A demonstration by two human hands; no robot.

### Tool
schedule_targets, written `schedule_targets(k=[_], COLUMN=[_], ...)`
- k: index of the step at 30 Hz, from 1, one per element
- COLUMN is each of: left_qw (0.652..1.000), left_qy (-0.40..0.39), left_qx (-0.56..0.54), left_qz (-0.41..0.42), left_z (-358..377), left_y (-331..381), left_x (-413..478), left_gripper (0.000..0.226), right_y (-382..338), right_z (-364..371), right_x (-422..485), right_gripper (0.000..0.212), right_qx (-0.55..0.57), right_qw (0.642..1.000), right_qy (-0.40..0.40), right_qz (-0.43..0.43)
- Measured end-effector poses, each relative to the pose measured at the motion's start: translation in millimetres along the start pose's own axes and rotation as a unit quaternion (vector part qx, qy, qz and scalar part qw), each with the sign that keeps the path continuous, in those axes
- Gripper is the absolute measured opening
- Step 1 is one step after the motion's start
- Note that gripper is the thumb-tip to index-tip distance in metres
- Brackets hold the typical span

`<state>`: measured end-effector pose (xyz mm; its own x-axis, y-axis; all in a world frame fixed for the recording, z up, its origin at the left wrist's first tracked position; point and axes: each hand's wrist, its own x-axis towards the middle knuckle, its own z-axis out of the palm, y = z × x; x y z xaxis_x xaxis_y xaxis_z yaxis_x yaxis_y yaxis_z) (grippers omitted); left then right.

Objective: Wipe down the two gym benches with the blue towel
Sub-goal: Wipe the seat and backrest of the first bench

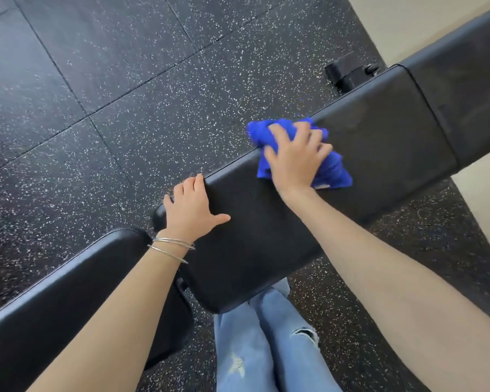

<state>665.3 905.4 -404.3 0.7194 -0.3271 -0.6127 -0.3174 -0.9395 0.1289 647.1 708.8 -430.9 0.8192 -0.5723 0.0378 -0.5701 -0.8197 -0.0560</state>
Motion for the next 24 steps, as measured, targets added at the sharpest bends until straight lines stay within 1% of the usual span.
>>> schedule_targets(k=[1, 2, 4, 6, 7, 8, 9, 10, 11, 12, 13, 14, 15, 16, 19, 21, 23, 24], left_qw=[1.0, 1.0, 1.0, 1.0, 1.0, 1.0, 0.999, 0.999, 0.998, 0.998, 0.997, 0.997, 0.997, 0.997, 0.996, 0.995, 0.994, 0.993], left_qy=[0.0, -0.001, 0.001, -0.005, -0.014, -0.023, -0.031, -0.038, -0.047, -0.054, -0.059, -0.064, -0.066, -0.065, -0.067, -0.079, -0.088, -0.091], left_qx=[-0.003, -0.004, -0.005, 0.003, 0.008, 0.011, 0.011, 0.012, 0.014, 0.017, 0.019, 0.018, 0.013, 0.006, -0.011, -0.027, -0.033, -0.033], left_qz=[0.0, 0.0, 0.005, 0.011, 0.012, 0.013, 0.016, 0.021, 0.026, 0.032, 0.037, 0.041, 0.044, 0.046, 0.053, 0.057, 0.061, 0.064], left_z=[-0.6, -1.5, -1.8, -5.2, -7.3, -9.3, -11.0, -13.0, -14.9, -16.7, -18.2, -19.4, -20.9, -22.1, -24.9, -26.6, -28.4, -29.6], left_y=[-0.9, -1.3, -1.9, -3.2, -4.1, -4.8, -5.4, -5.0, -4.5, -4.1, -3.6, -2.8, -1.8, -0.8, 5.3, 10.4, 15.5, 17.9], left_x=[0.6, 0.6, -0.3, 1.8, 3.4, 4.5, 5.7, 6.6, 7.7, 9.2, 11.1, 13.2, 14.9, 16.8, 23.4, 28.1, 30.9, 32.1], left_gripper=[0.108, 0.108, 0.108, 0.107, 0.107, 0.106, 0.106, 0.106, 0.105, 0.105, 0.104, 0.101, 0.097, 0.092, 0.078, 0.075, 0.077, 0.078], right_y=[-8.3, -14.4, -16.1, -3.2, 7.7, 21.0, 35.7, 50.6, 65.2, 79.2, 91.3, 98.9, 101.2, 98.2, 70.9, 50.3, 45.1, 49.6], right_z=[4.3, 5.9, 4.8, 0.4, 1.4, 1.8, 1.1, -1.2, -5.4, -10.1, -14.6, -17.8, -18.6, -17.5, -6.7, -1.9, -0.4, -0.9], right_x=[-10.0, -20.4, -25.8, -3.1, 12.4, 27.8, 41.9, 55.6, 65.9, 72.1, 74.7, 73.4, 67.8, 57.0, -7.1, -58.0, -84.9, -83.8], right_gripper=[0.033, 0.035, 0.035, 0.031, 0.029, 0.028, 0.028, 0.029, 0.032, 0.036, 0.039, 0.04, 0.041, 0.04, 0.037, 0.036, 0.037, 0.038], right_qx=[-0.023, -0.029, -0.023, -0.029, -0.041, -0.053, -0.059, -0.06, -0.055, -0.045, -0.028, -0.014, -0.005, -0.001, -0.003, -0.008, -0.01, -0.008], right_qw=[0.995, 0.982, 0.948, 0.919, 0.912, 0.921, 0.943, 0.969, 0.989, 0.996, 0.991, 0.982, 0.978, 0.98, 0.998, 0.999, 0.987, 0.977], right_qy=[0.013, 0.001, -0.012, -0.011, -0.001, 0.005, 0.007, -0.003, -0.036, -0.07, -0.087, -0.088, -0.082, -0.073, -0.017, -0.011, -0.008, -0.001], right_qz=[-0.095, -0.186, -0.317, -0.393, -0.409, -0.386, -0.328, -0.241, -0.133, -0.013, 0.094, 0.165, 0.193, 0.185, 0.067, -0.04, -0.161, -0.215])
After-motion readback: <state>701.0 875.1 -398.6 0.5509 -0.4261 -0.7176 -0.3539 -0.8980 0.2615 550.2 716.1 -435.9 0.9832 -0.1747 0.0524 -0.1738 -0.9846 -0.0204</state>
